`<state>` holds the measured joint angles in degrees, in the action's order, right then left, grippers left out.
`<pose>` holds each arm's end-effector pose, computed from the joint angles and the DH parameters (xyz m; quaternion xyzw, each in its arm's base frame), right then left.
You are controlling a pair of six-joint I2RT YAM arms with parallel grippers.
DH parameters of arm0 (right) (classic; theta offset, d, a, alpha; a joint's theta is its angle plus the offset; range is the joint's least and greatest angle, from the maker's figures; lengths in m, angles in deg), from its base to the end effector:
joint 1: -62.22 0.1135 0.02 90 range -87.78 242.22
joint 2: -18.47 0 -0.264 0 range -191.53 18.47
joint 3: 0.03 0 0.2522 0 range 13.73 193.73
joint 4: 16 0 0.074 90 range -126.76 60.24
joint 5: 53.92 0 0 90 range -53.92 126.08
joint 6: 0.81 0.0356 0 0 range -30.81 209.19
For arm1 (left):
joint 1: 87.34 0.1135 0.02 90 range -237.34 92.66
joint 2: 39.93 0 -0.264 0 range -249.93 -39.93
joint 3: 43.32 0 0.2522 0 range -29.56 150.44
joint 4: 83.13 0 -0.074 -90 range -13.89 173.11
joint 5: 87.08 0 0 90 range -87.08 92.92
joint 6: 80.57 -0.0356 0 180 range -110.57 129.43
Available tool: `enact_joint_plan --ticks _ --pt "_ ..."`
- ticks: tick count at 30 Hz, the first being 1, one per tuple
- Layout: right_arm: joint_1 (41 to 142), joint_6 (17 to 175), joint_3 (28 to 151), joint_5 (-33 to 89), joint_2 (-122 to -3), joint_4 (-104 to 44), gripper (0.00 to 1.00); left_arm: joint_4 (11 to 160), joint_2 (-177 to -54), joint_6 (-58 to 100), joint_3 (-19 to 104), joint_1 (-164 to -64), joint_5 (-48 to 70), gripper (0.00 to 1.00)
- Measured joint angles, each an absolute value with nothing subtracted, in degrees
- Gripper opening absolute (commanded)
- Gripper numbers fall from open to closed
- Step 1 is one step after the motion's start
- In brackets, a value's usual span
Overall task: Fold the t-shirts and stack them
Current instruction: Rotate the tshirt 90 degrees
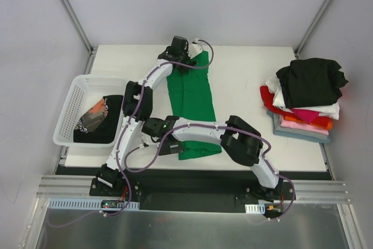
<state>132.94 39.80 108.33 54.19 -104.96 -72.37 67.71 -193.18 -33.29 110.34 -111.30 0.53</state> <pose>0.1568 0.4148 0.1660 -0.8318 0.5085 -0.1232 0.1852 0.5526 -0.2439 0.1814 0.4640 0.7246 0.1007 0.4996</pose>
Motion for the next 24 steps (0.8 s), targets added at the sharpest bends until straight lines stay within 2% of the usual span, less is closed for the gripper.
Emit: enact_joint_plan --ticks 9,24 --pt "134.87 39.63 108.36 57.18 -105.07 -69.90 0.96 67.40 -189.51 -32.79 107.87 -111.70 0.86 0.99" --pt "138.19 39.87 108.33 59.30 -105.14 -63.21 0.96 69.59 -168.24 -33.07 97.84 -115.74 -1.37 0.99"
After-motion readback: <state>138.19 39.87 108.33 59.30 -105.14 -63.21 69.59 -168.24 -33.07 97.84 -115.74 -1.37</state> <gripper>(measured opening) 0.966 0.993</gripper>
